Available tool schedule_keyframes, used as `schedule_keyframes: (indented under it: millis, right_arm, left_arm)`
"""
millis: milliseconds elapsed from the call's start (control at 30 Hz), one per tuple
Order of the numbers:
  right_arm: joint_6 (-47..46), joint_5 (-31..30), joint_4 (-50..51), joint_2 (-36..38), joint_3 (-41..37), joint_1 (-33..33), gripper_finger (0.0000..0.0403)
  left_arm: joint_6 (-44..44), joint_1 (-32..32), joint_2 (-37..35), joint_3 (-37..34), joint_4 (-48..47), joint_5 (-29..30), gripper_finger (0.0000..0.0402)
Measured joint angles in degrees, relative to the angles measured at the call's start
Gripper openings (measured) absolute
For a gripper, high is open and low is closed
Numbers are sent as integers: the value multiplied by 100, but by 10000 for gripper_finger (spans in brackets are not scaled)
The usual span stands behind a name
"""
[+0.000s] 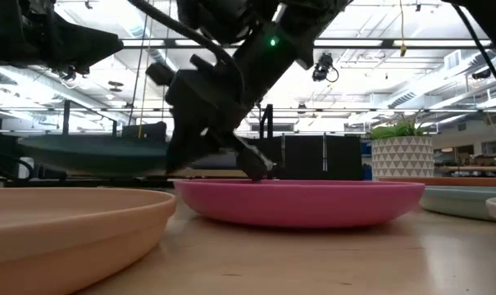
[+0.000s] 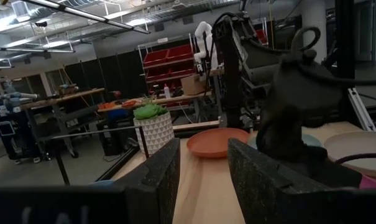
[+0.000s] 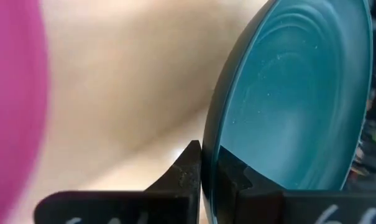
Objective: Place and stack plates onto a shelf
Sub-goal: Stack the green plate on top of the blue plate on the shelf
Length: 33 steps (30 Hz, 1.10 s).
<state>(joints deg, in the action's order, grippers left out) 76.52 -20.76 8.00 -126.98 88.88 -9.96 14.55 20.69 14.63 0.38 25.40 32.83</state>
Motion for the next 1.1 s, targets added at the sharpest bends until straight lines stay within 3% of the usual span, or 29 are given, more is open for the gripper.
schedule_keyframes:
  millis: [300, 600, 833, 1100]
  right_arm:
    - [-548, -393, 318, 730, 6, 73, 26]
    - [-1344, -1292, 514, 903, 9, 813, 26]
    - [-1849, -1252, 822, 901, 7, 1500, 26]
    - [-2070, -584, 999, 897, 7, 1924, 27]
  left_arm:
    - [0, 0, 0, 0, -1, 1, 142]
    - [-2, 0, -1, 0, 7, 1, 142]
    - [-2, 0, -2, 0, 10, 1, 142]
    - [0, 0, -2, 0, 8, 1, 142]
